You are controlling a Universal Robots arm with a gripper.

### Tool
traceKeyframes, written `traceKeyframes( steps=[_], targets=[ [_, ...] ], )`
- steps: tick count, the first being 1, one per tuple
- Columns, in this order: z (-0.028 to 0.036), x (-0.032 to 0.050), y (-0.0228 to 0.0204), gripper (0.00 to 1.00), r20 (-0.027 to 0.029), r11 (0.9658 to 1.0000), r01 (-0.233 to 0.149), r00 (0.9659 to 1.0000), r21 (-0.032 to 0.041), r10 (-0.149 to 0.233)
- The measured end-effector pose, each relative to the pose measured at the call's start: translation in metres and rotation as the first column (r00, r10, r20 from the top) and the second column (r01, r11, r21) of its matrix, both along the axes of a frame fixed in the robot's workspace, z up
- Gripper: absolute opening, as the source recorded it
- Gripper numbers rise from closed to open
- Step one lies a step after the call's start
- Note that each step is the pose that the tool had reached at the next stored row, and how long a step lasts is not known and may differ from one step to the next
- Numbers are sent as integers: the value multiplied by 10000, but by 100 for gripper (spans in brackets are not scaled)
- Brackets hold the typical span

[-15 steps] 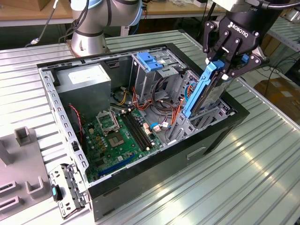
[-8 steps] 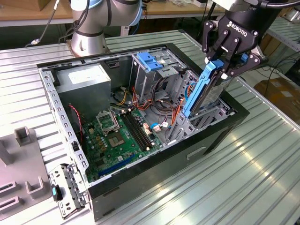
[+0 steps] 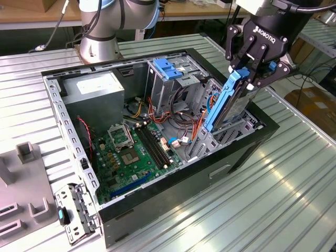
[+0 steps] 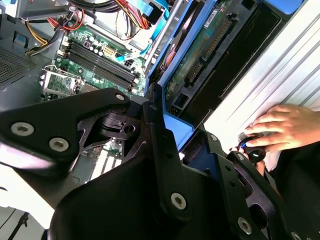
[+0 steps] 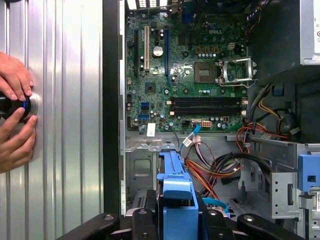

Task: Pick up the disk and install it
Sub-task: 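Insert the disk into the insertion slot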

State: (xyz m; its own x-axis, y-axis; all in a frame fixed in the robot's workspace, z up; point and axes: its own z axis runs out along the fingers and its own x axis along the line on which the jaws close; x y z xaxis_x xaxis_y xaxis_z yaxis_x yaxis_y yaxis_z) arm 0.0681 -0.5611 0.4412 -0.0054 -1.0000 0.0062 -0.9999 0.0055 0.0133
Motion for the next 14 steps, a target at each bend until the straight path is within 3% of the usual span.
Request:
traceKeyframes(
  steps=[14],
  targets=[
    [-203, 0, 0, 37, 0, 10000, 0, 10000, 11, 0]
  ],
)
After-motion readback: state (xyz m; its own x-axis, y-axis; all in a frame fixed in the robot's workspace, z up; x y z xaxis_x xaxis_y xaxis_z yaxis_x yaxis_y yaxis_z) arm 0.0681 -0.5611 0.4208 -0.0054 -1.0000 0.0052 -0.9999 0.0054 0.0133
